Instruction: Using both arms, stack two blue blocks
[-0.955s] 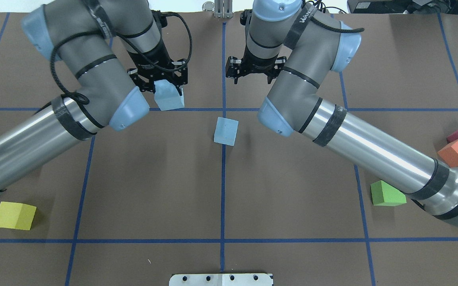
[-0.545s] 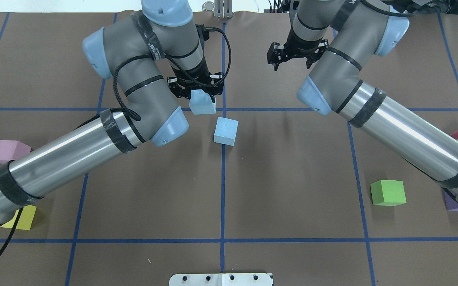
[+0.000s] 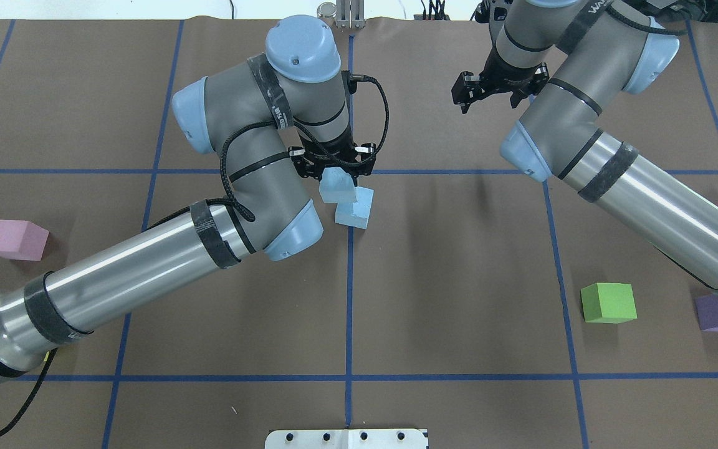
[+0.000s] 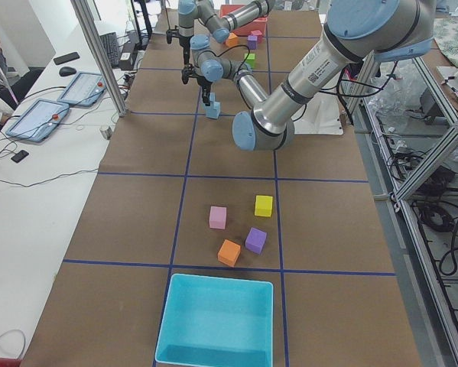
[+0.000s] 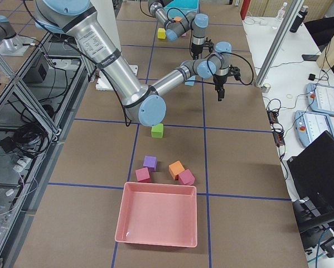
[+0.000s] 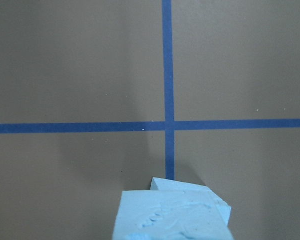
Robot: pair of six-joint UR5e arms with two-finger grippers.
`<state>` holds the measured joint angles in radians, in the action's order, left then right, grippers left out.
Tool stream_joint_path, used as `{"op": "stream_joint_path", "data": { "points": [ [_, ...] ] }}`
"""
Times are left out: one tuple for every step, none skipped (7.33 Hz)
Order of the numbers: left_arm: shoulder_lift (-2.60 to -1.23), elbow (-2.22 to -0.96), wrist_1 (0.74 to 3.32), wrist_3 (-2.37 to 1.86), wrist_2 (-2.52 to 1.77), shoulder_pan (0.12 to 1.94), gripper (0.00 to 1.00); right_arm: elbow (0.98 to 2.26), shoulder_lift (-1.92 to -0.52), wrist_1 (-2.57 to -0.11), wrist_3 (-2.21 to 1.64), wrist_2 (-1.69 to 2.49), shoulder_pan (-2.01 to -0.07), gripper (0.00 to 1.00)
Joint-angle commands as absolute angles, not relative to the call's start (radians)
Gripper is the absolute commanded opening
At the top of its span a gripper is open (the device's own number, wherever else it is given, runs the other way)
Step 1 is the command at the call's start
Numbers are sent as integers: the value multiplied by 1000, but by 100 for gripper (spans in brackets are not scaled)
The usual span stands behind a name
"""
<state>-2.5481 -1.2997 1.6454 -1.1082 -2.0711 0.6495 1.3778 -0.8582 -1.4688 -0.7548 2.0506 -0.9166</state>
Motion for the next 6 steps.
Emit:
{"op": "stream_joint_path", "data": {
  "points": [
    [-2549,-1295,1655,-1117,-2059,632,61,1379,-865,-1466,-753,2049,-917,100],
    [-2549,-1295,1666,-1124,-2059,630,62,1381,-870,-1466,-753,2048,-917,100],
    [-2549,-1293,1690,-1149,-2059,623,62,1381,-870,-1466,-753,2046,-917,100],
    [-2549,-1292,1697,-1154,-2059,624,67,1381,-871,-1466,-753,2045,-917,100],
    [-2549,-1293,1707,-1154,-2057,623,94,1384,-873,-1466,-753,2045,-917,100],
    [-2546,-1293,1721,-1158,-2037,623,98,1384,-871,-1466,-753,2045,-917,100]
  ]
}}
